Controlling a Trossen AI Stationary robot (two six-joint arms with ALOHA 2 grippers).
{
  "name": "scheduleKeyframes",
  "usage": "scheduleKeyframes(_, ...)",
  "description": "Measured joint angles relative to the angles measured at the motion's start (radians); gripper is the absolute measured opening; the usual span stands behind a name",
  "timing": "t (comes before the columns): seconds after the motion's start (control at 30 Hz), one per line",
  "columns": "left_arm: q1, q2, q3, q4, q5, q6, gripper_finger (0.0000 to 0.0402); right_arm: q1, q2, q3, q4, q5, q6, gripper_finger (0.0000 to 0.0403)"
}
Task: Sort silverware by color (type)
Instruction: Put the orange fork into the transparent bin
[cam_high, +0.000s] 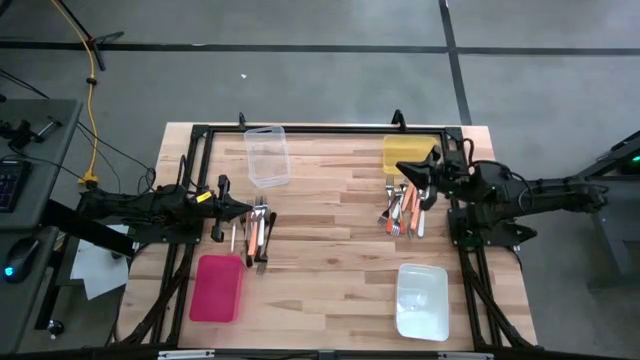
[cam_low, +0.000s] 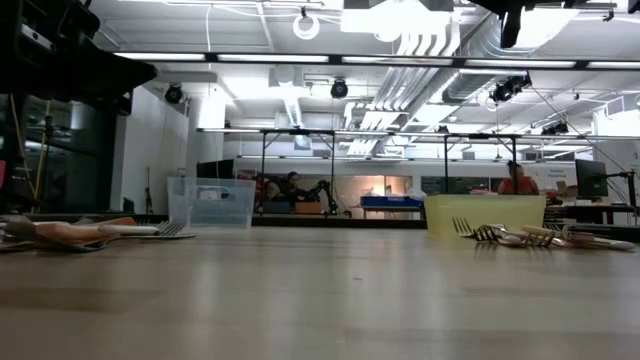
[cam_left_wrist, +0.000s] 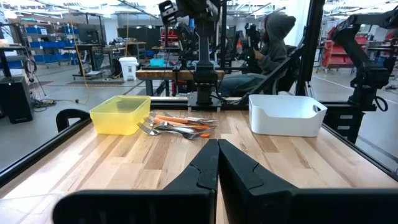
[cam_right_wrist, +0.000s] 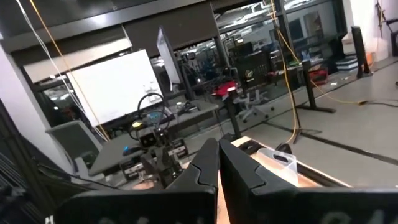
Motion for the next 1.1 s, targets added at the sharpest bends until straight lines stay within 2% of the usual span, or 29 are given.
scheduleKeyframes(0.23, 0.0, 0.0, 0.0, 0.0, 0.0, 0.0, 0.0001, 0.0, 0.038, 0.002, -0.002, 0.0, 0.09, 0.0)
scheduleKeyframes(0.53, 0.0, 0.0, 0.0, 0.024, 0.0, -0.031, 0.0001, 0.0, 0.07, 0.002, 0.001, -0.001, 0.102, 0.0)
scheduleKeyframes(0.63, 0.0, 0.0, 0.0, 0.153, -0.006, -0.075, 0.0001, 0.0, 0.078, 0.002, 0.009, -0.001, 0.137, 0.0)
scheduleKeyframes(0.83, -0.001, 0.0, 0.0, 0.56, -0.005, -0.099, 0.0001, 0.0, 0.078, 0.002, 0.007, -0.002, 0.182, 0.0)
scheduleKeyframes(0.97, -0.001, 0.0, 0.0, 0.77, -0.003, -0.125, 0.0001, 0.0, 0.077, 0.002, 0.007, -0.002, 0.182, 0.0)
scheduleKeyframes(1.03, -0.001, 0.001, 0.0, 0.854, -0.039, -0.097, 0.0001, 0.0, 0.077, 0.002, 0.007, -0.002, 0.182, 0.0)
scheduleKeyframes(1.1, 0.0, 0.002, 0.008, 0.867, -0.122, -0.102, 0.0001, 0.0, 0.077, 0.002, 0.007, -0.003, 0.182, 0.0)
